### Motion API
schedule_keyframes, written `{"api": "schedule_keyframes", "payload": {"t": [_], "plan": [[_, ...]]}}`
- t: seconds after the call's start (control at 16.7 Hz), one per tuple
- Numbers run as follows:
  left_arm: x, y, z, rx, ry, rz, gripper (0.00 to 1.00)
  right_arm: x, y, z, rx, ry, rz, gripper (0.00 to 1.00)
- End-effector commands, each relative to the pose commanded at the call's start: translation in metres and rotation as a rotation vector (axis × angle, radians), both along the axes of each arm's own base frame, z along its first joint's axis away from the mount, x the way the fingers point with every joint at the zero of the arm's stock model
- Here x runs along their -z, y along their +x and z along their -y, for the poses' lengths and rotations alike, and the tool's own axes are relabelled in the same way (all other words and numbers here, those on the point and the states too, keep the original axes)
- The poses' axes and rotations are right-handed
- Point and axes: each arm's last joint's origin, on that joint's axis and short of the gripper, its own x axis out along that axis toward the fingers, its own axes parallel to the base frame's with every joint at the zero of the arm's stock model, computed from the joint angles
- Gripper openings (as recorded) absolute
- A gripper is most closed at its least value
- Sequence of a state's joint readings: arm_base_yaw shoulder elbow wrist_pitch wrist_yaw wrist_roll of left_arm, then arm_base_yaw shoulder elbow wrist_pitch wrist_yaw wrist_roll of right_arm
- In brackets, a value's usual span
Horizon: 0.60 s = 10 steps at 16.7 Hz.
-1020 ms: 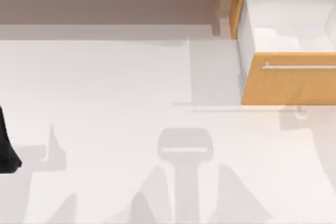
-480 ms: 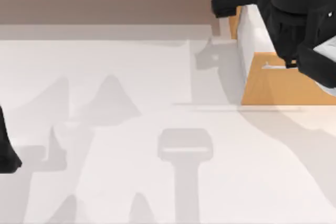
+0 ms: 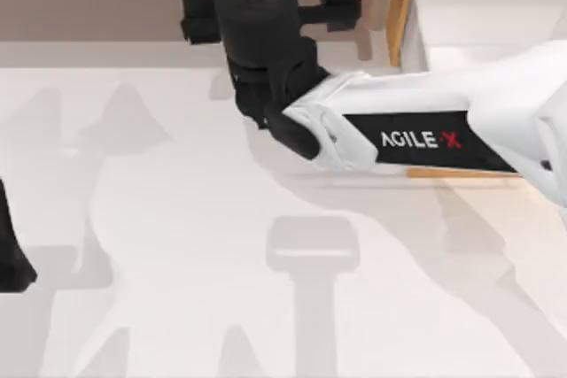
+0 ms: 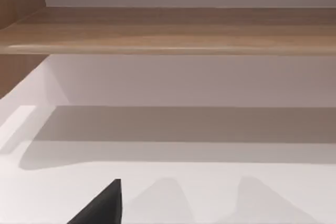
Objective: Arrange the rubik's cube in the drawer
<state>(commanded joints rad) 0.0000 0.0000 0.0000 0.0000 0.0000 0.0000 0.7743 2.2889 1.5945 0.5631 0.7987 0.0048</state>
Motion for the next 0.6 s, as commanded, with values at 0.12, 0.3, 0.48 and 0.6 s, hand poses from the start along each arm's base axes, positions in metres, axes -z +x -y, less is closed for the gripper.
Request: {"api": "schedule_keyframes", "payload": {"t": [0.12,0.3,0.48,0.6], "plan": [[0.000,0.000,0.000,0.000,0.000,0.000,1.00,0.012,0.003,-0.023,0.006,0.044,0.041,1.00],[0.000,0.000,0.000,0.000,0.000,0.000,1.00,0.017,0.004,-0.040,0.011,0.092,0.082,1.00],[0.000,0.000,0.000,0.000,0.000,0.000,1.00,0.017,0.004,-0.041,0.011,0.096,0.085,1.00],[0.000,0.000,0.000,0.000,0.000,0.000,1.00,0.017,0.005,-0.039,0.014,0.093,0.083,1.00]]}}
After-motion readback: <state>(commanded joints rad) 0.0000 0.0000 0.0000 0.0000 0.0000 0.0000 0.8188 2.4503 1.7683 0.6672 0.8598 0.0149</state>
